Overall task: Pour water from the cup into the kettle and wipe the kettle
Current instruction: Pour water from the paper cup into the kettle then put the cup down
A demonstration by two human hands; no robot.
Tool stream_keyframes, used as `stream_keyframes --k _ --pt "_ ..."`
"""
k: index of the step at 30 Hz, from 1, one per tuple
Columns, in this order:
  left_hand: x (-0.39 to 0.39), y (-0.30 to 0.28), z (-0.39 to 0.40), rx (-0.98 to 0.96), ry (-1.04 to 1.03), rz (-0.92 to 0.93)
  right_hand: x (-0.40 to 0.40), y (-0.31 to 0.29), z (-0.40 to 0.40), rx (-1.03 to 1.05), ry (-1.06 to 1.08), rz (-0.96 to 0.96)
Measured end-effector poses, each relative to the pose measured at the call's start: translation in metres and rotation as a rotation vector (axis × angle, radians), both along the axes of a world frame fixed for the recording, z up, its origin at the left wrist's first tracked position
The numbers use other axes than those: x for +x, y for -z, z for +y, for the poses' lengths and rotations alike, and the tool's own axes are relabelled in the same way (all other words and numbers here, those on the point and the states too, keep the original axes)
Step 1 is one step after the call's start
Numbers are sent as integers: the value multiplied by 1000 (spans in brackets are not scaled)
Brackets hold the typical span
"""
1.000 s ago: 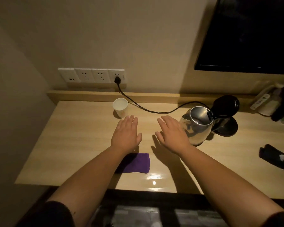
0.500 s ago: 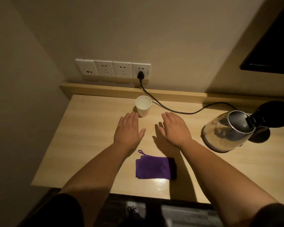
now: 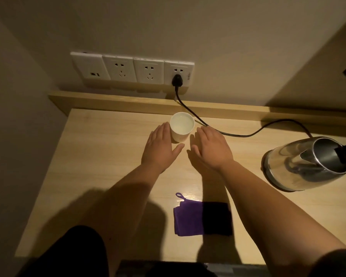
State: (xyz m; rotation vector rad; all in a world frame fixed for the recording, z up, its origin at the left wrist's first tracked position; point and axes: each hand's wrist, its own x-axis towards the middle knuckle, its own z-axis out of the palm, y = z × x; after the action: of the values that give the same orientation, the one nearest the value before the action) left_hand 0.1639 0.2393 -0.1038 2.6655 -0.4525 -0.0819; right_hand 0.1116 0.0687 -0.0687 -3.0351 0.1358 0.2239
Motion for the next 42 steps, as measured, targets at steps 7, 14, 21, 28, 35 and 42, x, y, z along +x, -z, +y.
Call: stream_keyframes --k 7,14,21,28,35,42 --pt "13 16 -14 -234 -50 151 11 18 -8 -11 -21 13" --pt "28 30 -36 -483 -172 265 12 32 -17 -37 -65 7" --pt "25 29 -38 -539 -224 261 10 35 -23 -43 -59 12" --pt "12 4 -24 -531 -223 265 2 19 -25 -32 -19 12" --pt "-16 -36 -18 -511 -126 262 -25 -6 -18 0 8 -10" --pt "-56 -70 -24 -531 -50 286 -78 -20 -24 15 72 7"
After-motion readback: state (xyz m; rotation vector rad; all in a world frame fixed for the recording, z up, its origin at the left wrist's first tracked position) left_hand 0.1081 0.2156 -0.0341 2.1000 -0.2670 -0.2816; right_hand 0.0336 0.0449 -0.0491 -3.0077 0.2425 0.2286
